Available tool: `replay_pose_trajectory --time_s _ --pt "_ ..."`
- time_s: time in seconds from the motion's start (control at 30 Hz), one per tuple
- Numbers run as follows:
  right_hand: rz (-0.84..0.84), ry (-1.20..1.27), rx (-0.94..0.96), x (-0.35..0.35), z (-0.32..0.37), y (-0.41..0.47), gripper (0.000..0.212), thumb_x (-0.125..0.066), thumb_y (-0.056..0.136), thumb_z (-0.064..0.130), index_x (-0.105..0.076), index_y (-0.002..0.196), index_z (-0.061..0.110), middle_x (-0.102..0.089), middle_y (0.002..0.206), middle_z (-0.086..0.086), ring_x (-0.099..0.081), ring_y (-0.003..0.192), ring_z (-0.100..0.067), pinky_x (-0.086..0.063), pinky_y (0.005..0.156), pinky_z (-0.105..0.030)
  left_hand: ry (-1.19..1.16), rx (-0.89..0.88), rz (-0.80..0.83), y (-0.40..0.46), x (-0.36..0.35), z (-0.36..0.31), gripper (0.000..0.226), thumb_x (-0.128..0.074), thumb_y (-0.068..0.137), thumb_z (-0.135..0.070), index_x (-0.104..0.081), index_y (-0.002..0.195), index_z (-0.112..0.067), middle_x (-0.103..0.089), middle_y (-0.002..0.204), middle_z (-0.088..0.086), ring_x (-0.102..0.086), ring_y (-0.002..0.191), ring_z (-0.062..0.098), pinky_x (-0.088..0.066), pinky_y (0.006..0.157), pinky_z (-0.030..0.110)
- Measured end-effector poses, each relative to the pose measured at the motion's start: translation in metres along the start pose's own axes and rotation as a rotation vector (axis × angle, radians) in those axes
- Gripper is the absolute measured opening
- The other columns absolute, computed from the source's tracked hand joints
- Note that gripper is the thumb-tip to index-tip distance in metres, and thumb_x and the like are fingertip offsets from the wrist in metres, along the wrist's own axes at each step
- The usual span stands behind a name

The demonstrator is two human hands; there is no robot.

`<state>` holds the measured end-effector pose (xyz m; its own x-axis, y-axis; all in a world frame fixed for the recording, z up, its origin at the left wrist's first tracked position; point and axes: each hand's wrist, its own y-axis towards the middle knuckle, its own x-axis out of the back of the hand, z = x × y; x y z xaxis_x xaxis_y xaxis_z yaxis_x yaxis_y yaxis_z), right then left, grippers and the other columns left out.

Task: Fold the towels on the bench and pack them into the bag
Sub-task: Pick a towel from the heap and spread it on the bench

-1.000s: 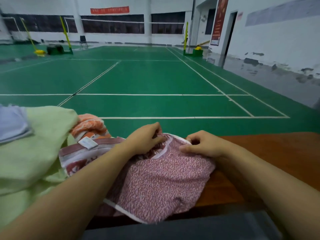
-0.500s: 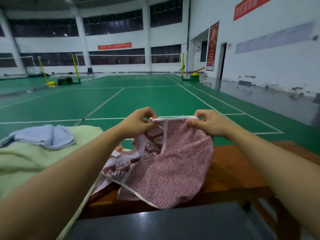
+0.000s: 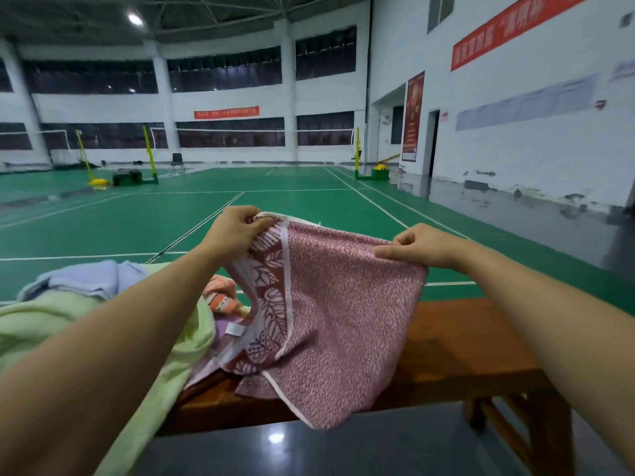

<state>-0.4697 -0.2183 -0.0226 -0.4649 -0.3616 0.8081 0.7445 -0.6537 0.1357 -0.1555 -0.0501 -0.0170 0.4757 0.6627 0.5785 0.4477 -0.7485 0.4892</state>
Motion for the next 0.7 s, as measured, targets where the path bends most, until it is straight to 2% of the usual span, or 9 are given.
replay_pose_trajectory --time_s 0.07,0.17,0.23,0.3,0.37,0.5,0.53,0.6,0.7 --pt "-0.031 -0.018 -0.033 0.006 -0.004 -0.001 0.060 -0.065 0.075 0.073 -0.044 0.055 0.021 -0.039 0.057 0.004 -0.039 0.052 -0.012 -0.034 0.062 -0.029 0.000 0.047 -0.045 -0.001 0.006 0.003 0.031 -0.068 0.094 -0.043 -0.070 0.082 -0.014 -0.072 0.076 0.005 -0.070 0.073 0.024 -0.057 0.068 0.037" --pt "-0.087 -0.040 -0.067 0.014 -0.012 -0.004 0.063 -0.065 0.071 0.076 -0.043 0.058 0.019 -0.040 0.061 0.000 -0.040 0.056 -0.015 -0.035 0.061 -0.029 0.032 0.094 -0.087 -0.004 0.017 0.006 0.034 -0.073 0.089 -0.044 -0.068 0.071 -0.016 -0.068 0.068 0.003 -0.065 0.064 0.020 -0.045 0.054 0.028" --pt "-0.132 -0.040 -0.073 0.019 -0.018 -0.008 0.064 -0.067 0.067 0.077 -0.044 0.059 0.018 -0.041 0.064 -0.003 -0.041 0.061 -0.017 -0.035 0.063 -0.033 0.001 0.135 -0.103 -0.006 0.025 0.011 0.034 -0.076 0.086 -0.046 -0.072 0.074 -0.014 -0.072 0.072 0.007 -0.069 0.066 0.026 -0.052 0.057 0.033" --pt "-0.171 -0.053 -0.082 0.022 -0.023 -0.015 0.063 -0.068 0.065 0.077 -0.043 0.058 0.019 -0.041 0.061 -0.001 -0.040 0.060 -0.017 -0.034 0.063 -0.033 -0.036 0.176 -0.128 -0.010 0.032 0.018 0.035 -0.078 0.084 -0.045 -0.075 0.078 -0.011 -0.074 0.075 0.010 -0.072 0.071 0.031 -0.060 0.069 0.044" --pt "-0.213 -0.088 -0.090 0.025 -0.028 -0.021 0.058 -0.071 0.071 0.071 -0.047 0.061 0.018 -0.048 0.063 0.001 -0.045 0.061 -0.015 -0.036 0.062 -0.032 -0.041 0.211 -0.145 -0.014 0.037 0.023 0.036 -0.078 0.085 -0.045 -0.074 0.078 -0.009 -0.074 0.076 0.011 -0.072 0.074 0.033 -0.061 0.074 0.048" --pt "-0.234 -0.140 -0.073 0.031 -0.026 -0.030 0.051 -0.072 0.077 0.064 -0.060 0.076 0.014 -0.063 0.082 0.002 -0.055 0.075 -0.013 -0.041 0.068 -0.032 -0.025 0.204 -0.177 -0.020 0.044 0.024 0.036 -0.076 0.087 -0.043 -0.070 0.073 -0.011 -0.070 0.073 0.009 -0.070 0.074 0.032 -0.050 0.059 0.034" --pt "-0.225 -0.137 -0.070 0.032 -0.025 -0.031 0.049 -0.072 0.078 0.063 -0.063 0.078 0.014 -0.065 0.085 0.002 -0.057 0.077 -0.012 -0.042 0.070 -0.032 -0.033 0.204 -0.170 -0.021 0.047 0.022 0.034 -0.076 0.087 -0.043 -0.070 0.074 -0.011 -0.070 0.073 0.008 -0.070 0.073 0.031 -0.048 0.057 0.032" --pt "-0.220 -0.119 -0.060 0.036 -0.023 -0.034 0.049 -0.071 0.079 0.062 -0.065 0.073 0.014 -0.063 0.074 0.004 -0.056 0.070 -0.010 -0.041 0.066 -0.030 -0.055 0.210 -0.126 -0.024 0.054 0.019 0.034 -0.075 0.087 -0.043 -0.070 0.078 -0.010 -0.071 0.074 0.009 -0.069 0.068 0.027 -0.048 0.052 0.029" --pt "-0.236 -0.105 -0.050 0.044 -0.026 -0.042 0.052 -0.065 0.082 0.063 -0.055 0.064 0.016 -0.051 0.062 0.002 -0.047 0.060 -0.012 -0.036 0.061 -0.029 -0.144 0.233 0.017 -0.036 0.069 0.022 0.034 -0.078 0.083 -0.041 -0.073 0.082 -0.007 -0.074 0.074 0.011 -0.072 0.065 0.028 -0.056 0.047 0.031"
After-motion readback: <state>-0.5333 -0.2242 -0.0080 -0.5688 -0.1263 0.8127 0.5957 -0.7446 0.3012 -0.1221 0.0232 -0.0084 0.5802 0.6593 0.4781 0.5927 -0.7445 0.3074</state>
